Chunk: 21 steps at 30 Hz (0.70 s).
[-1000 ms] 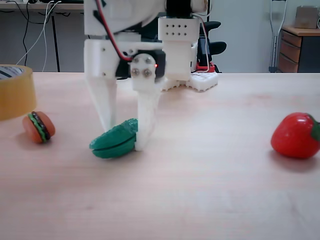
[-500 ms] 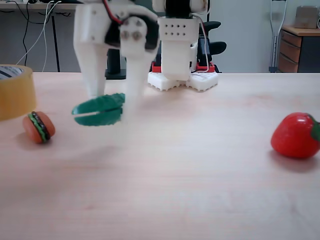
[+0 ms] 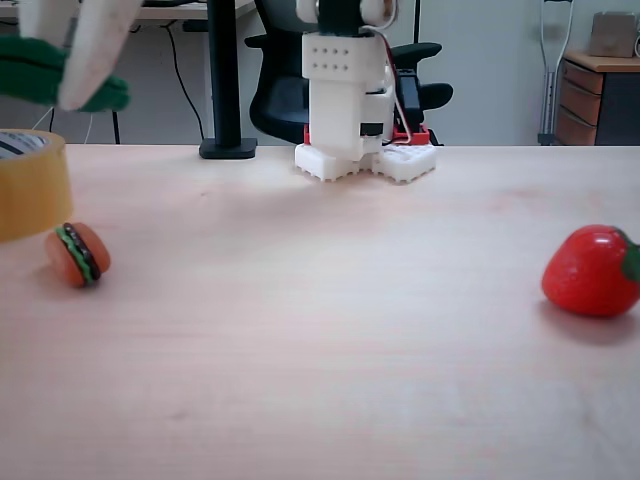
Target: Grasp a cucumber and put it in the hole.
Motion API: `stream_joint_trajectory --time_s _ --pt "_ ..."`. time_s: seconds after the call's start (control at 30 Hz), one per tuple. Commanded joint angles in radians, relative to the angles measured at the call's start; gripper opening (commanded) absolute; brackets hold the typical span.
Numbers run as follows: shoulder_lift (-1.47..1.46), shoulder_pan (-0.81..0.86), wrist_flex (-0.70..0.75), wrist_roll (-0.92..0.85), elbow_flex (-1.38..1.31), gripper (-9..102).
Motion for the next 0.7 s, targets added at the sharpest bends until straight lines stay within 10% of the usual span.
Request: stream_joint_trajectory --time_s 0.0,0.67 --pt "0.084 0.107 0.011 0.0 -0.083 5" --pt "-0.135 0.449 0.011 0.0 -0.285 5"
